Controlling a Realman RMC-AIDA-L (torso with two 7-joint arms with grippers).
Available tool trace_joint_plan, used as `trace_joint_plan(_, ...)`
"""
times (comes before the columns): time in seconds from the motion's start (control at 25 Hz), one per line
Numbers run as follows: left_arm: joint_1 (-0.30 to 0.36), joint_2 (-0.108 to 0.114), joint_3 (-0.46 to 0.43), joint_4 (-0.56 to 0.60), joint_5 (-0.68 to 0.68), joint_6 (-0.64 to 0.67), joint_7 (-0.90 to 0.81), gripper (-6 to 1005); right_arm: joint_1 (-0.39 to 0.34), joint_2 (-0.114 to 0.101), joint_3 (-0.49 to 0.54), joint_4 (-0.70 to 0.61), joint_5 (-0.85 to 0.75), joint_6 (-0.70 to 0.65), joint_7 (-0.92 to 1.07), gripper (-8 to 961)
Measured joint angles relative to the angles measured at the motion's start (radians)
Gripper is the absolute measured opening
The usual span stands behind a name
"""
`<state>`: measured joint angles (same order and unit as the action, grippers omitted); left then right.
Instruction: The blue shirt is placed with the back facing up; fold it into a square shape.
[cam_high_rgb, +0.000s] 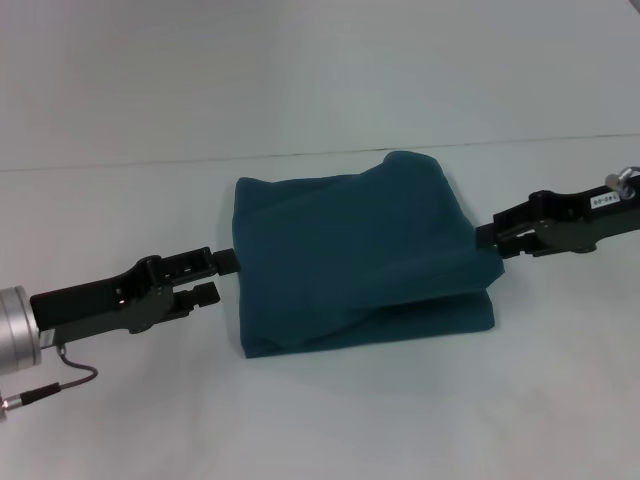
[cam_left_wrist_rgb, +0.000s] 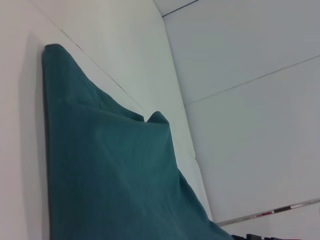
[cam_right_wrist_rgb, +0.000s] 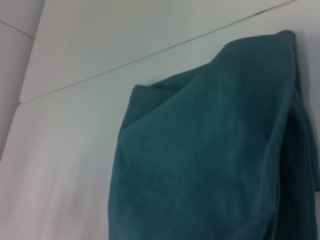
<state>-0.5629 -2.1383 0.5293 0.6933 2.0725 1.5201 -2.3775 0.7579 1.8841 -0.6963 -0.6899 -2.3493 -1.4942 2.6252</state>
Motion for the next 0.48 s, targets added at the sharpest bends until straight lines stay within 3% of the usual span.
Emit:
trace_joint_plan(0.16,0.0,-0.001,0.0,0.0,0.0,0.0,0.0,750,0.002,0.015,-0.012,0.001,0.0,0.02,0.0,432)
trace_joint_plan(0.48,0.001,-0.002,0.0,0.0,0.0,0.0,0.0,751,0.002,0.013,-0.013,0.002,0.001,-0.005,0.024,398)
